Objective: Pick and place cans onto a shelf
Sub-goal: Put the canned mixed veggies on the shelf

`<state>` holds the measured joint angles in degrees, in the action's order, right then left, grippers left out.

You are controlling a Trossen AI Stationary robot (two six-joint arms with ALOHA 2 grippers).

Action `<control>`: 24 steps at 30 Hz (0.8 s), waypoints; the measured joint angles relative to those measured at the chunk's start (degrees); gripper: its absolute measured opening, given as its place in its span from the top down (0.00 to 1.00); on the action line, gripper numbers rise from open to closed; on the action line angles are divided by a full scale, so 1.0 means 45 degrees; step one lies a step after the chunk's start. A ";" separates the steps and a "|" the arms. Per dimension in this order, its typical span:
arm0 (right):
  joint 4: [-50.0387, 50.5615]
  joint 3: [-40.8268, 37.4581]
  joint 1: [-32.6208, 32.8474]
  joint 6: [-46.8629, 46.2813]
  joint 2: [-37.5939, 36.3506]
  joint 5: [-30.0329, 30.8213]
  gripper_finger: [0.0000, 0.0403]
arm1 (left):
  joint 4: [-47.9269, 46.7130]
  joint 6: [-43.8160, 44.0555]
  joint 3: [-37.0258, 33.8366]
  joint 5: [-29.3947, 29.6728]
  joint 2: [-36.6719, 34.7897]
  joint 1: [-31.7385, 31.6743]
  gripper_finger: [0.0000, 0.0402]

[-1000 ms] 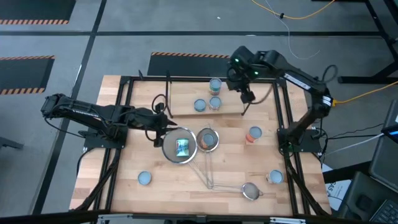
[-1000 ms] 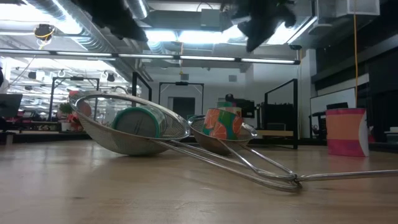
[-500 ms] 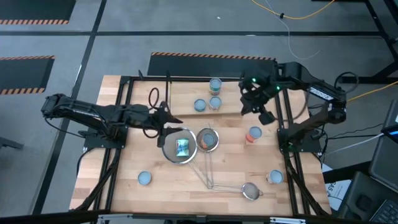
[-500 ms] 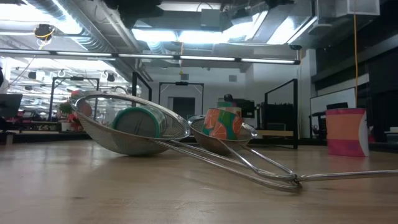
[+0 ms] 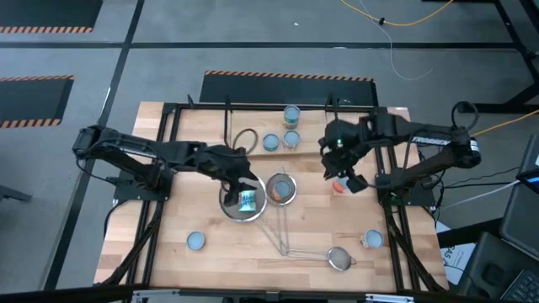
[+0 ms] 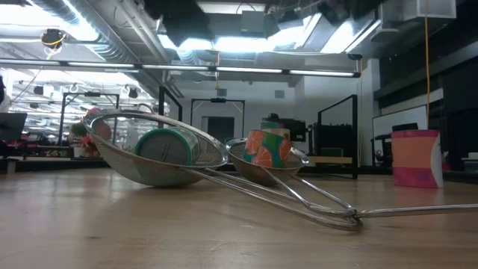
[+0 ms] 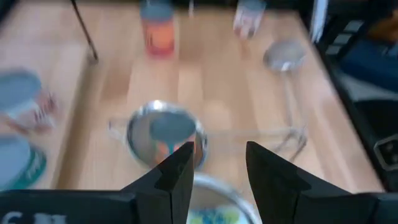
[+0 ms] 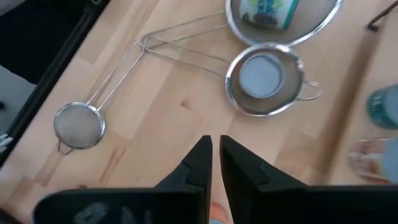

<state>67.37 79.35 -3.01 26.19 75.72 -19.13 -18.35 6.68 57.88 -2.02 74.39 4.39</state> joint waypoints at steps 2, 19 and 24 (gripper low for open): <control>-0.0879 -0.1157 0.0145 -0.0306 -0.0455 -0.0003 0.91 | -0.1004 0.0229 0.0433 -0.0184 0.0512 -0.0154 0.66; -0.6894 -0.6750 0.0740 -0.1215 -0.1972 -0.0007 0.91 | -0.3165 0.1430 0.0929 -0.1356 0.3276 -0.1525 0.66; -0.7096 -0.7110 0.0740 -0.1715 -0.1972 -0.0004 0.91 | -0.3268 0.1829 0.0929 -0.1361 0.3268 -0.1841 0.66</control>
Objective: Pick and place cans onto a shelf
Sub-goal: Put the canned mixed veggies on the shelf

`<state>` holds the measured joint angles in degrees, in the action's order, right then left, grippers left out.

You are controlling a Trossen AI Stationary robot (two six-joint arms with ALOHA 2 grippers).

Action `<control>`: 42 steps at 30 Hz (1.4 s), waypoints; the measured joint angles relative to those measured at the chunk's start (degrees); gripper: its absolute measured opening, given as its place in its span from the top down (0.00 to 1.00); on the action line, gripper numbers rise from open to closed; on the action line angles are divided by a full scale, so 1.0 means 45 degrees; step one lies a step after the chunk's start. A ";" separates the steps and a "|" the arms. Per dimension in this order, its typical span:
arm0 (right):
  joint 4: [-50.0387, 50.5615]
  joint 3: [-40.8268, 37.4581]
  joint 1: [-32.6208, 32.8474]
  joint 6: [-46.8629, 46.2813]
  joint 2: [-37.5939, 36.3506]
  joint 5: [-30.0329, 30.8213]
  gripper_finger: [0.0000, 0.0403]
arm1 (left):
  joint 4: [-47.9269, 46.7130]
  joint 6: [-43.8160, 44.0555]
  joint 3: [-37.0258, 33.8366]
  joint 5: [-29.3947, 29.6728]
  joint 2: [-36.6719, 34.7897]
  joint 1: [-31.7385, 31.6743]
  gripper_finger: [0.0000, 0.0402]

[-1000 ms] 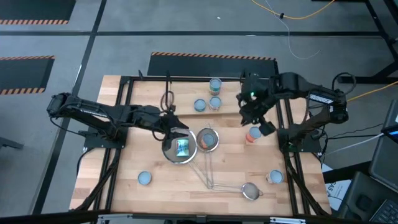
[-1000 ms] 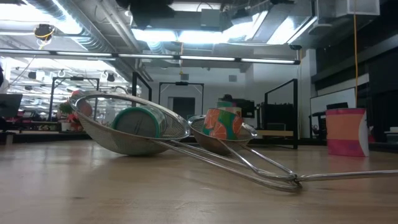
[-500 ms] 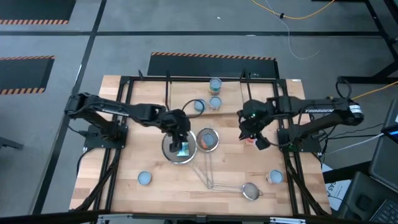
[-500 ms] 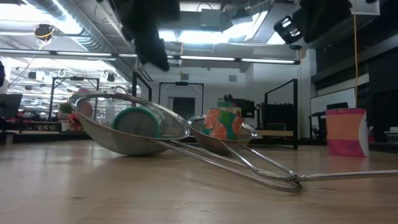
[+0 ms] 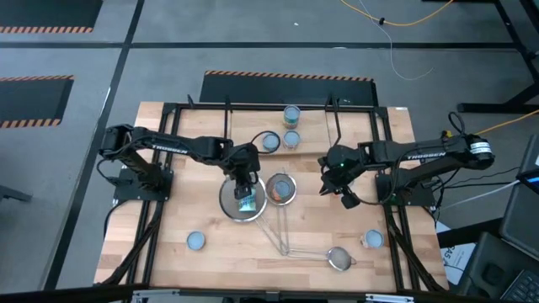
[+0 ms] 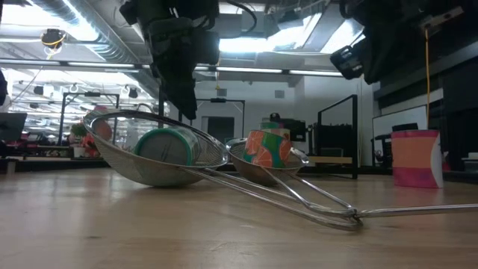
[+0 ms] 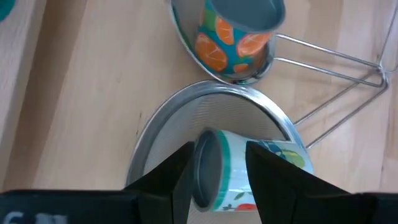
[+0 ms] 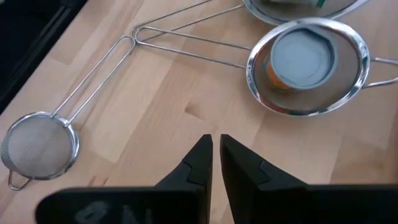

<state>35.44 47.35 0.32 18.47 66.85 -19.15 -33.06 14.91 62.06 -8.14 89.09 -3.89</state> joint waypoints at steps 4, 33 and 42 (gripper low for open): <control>-0.0011 -0.0044 0.0000 -0.0001 0.0000 -0.0002 0.91 | -0.0009 0.0044 0.0000 -0.0010 -0.0003 0.0055 0.66; -0.0117 -0.0039 0.0000 0.0012 0.0005 0.0001 0.91 | -0.0471 0.0279 -0.0005 -0.2173 0.0997 0.0567 0.66; -0.0107 -0.0039 0.0000 0.0007 0.0005 0.0002 0.91 | -0.0466 0.0279 -0.0005 -0.2448 0.0997 0.0562 0.67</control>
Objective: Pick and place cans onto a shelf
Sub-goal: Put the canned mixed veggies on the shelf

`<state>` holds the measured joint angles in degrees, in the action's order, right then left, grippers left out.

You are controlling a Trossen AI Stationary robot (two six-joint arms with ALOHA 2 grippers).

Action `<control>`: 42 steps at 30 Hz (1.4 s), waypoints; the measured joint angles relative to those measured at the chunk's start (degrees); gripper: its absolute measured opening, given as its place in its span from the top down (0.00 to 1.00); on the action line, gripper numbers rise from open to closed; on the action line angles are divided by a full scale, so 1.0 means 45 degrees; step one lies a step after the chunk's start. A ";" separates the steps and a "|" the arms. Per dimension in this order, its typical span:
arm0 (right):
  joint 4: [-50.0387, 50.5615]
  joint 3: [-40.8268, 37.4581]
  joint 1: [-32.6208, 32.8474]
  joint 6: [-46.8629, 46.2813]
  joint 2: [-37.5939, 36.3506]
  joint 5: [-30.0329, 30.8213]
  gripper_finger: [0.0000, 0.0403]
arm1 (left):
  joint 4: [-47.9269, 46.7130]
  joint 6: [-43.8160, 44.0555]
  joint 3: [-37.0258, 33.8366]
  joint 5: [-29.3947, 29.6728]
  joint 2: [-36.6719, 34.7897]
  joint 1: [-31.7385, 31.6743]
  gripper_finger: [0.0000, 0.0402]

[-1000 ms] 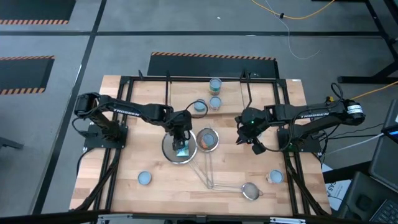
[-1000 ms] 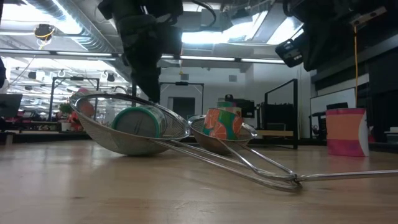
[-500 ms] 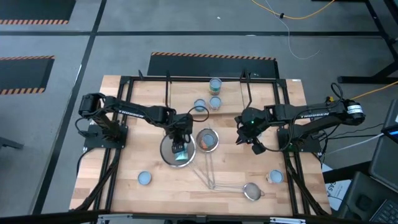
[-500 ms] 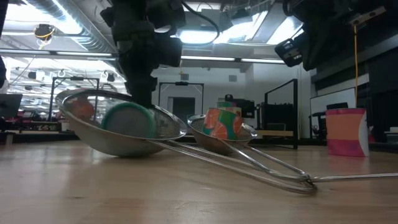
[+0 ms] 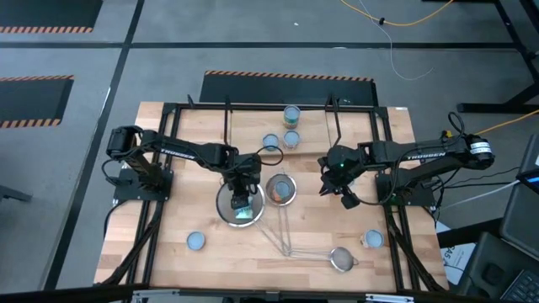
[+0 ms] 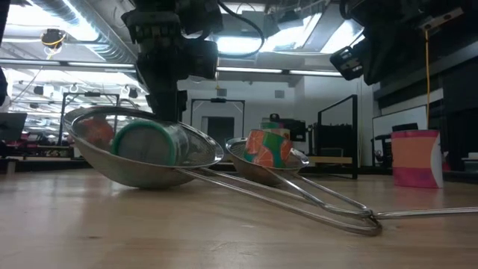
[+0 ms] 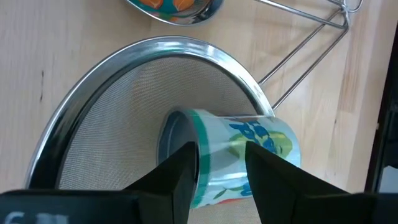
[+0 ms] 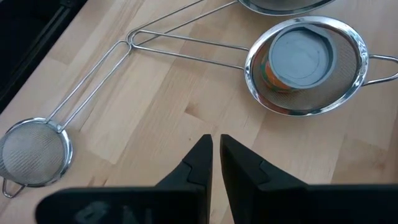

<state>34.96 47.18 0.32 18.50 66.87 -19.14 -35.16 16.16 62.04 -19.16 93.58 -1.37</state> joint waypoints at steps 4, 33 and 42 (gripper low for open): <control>0.0000 0.0000 0.0000 0.0000 0.0000 0.0000 0.91 | -0.0002 0.0000 0.0000 -0.0005 0.0000 0.0000 0.71; 0.0005 0.0005 0.0000 -0.0005 0.0002 0.0000 0.91 | 0.0066 0.0000 -0.0002 -0.0537 -0.0286 0.0010 0.98; -0.0009 0.0005 -0.0002 -0.0005 0.0010 0.0000 0.91 | 0.0335 0.0049 -0.0013 -0.0432 -0.0614 0.0000 1.00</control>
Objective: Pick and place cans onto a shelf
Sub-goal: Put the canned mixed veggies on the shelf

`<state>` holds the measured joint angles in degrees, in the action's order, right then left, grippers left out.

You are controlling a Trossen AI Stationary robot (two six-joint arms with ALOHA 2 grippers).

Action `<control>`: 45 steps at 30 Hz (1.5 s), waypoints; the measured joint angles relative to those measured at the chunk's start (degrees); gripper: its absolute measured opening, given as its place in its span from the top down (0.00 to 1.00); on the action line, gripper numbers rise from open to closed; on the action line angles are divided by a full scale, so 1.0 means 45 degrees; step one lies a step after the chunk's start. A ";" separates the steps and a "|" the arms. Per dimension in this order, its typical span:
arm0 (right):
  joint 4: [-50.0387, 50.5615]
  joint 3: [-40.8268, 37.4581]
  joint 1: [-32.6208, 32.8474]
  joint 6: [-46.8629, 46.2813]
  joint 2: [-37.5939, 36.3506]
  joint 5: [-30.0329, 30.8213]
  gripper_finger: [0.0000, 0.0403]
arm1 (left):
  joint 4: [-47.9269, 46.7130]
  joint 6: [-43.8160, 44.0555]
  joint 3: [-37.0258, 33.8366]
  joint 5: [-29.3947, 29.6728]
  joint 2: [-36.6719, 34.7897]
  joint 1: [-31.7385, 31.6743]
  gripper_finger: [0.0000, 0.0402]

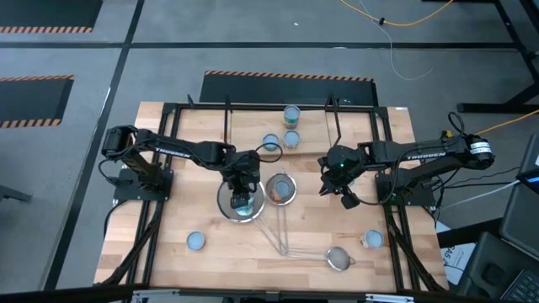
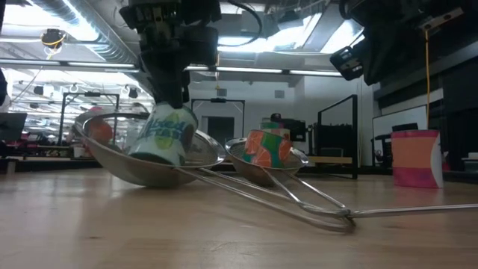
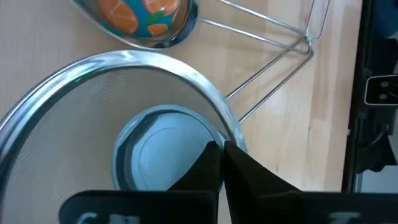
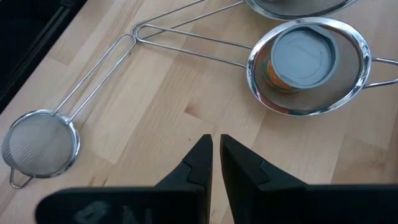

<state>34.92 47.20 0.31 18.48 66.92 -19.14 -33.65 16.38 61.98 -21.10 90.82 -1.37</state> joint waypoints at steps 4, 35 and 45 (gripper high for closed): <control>0.0004 0.0000 0.0001 0.0000 0.0000 0.0000 0.91 | 0.0009 0.0007 -0.0006 -0.0066 -0.0188 0.0000 1.00; 0.0155 0.0015 -0.0002 -0.0077 -0.0440 0.0009 0.91 | 0.3171 -0.2184 0.1817 0.0492 -0.3019 -0.1712 1.00; 0.0690 0.0015 -0.0003 -0.0419 -0.2228 0.0116 0.91 | 0.1337 -0.5813 0.4895 0.2899 -0.2887 -0.3464 1.00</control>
<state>38.02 47.27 0.30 16.60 56.89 -18.61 -27.63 -9.78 84.01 -8.06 77.83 -16.95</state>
